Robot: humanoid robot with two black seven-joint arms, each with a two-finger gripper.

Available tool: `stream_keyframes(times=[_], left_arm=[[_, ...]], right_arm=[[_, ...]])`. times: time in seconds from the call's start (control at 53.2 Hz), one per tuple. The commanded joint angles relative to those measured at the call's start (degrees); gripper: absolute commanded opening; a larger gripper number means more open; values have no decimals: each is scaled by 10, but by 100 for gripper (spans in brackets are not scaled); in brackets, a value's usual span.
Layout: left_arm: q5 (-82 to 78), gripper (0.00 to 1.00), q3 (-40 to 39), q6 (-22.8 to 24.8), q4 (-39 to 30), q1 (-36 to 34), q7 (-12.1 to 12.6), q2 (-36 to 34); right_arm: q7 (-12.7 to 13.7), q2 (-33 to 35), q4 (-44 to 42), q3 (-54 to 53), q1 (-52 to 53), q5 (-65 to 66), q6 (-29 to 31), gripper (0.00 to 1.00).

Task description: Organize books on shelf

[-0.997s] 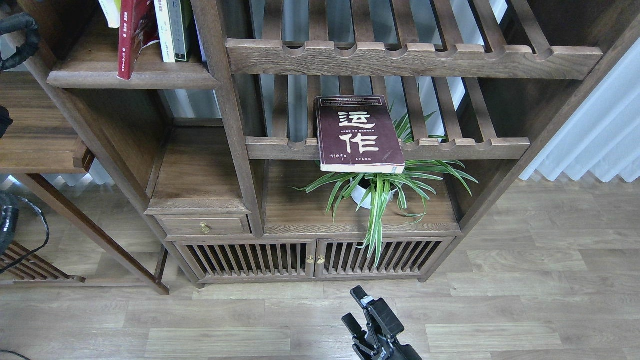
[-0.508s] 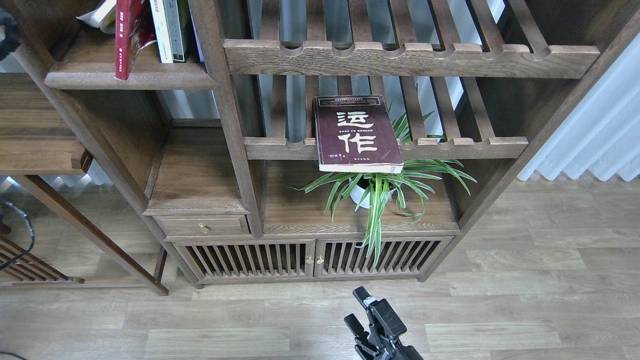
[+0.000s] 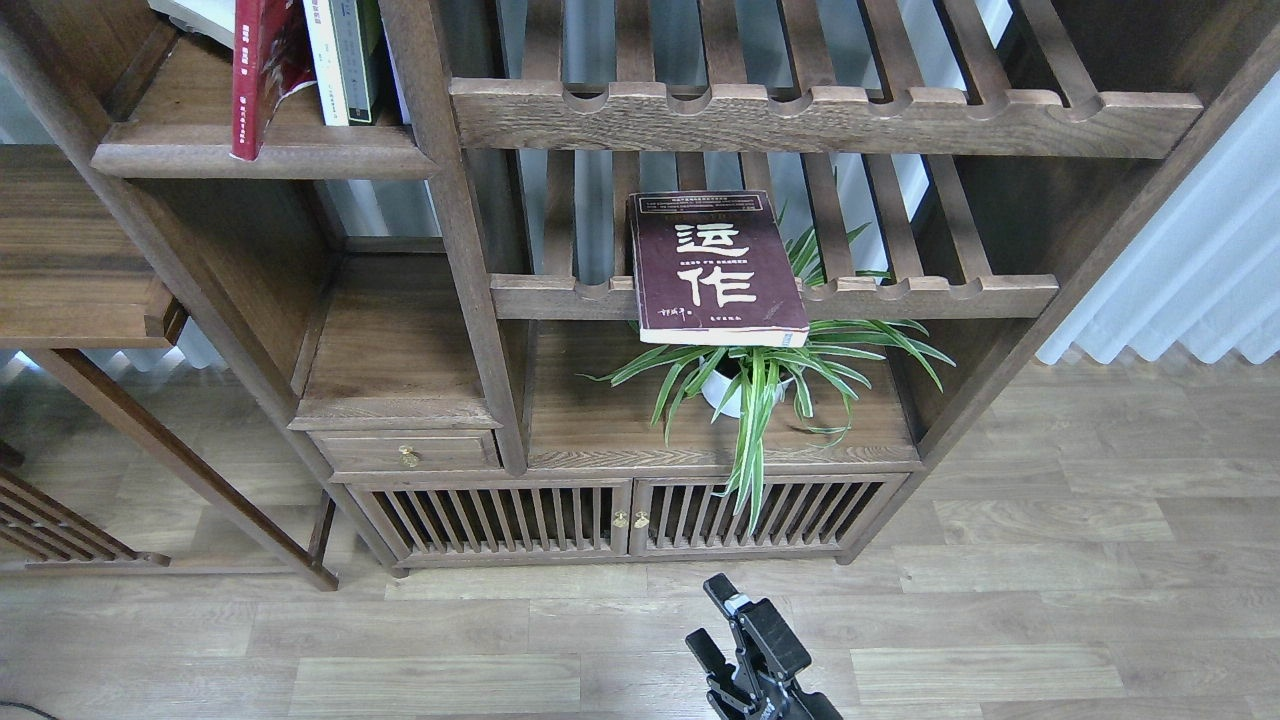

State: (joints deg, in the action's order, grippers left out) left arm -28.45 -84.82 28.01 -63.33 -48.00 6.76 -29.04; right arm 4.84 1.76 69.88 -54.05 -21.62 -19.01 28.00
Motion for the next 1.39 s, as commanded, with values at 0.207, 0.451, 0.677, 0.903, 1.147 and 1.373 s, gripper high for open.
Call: stream_keyframes(times=[0.207,0.451,0.677,0.903,1.147,1.373], left_arm=[[13,88,-109,0,-27,139,4,0],[35,95,-120,0,-76,219,4,9],[38,99,-120,0,-90,265,4,49],[41,100,-109,0,-90,304,55,137],[44,100,-81,0,-78,362,70,232],[105,100,-77,0,-28,403,69,260]], right_arm=[[0,0,7,2,-1,-1,0,99],[0,-16,8,10,3,5,0,99],[0,-18,7,5,9,5,0,99],[0,-18,3,5,9,3,0,99],[0,-18,3,10,34,4,0,99],[-2,-18,3,11,91,4,0,99]])
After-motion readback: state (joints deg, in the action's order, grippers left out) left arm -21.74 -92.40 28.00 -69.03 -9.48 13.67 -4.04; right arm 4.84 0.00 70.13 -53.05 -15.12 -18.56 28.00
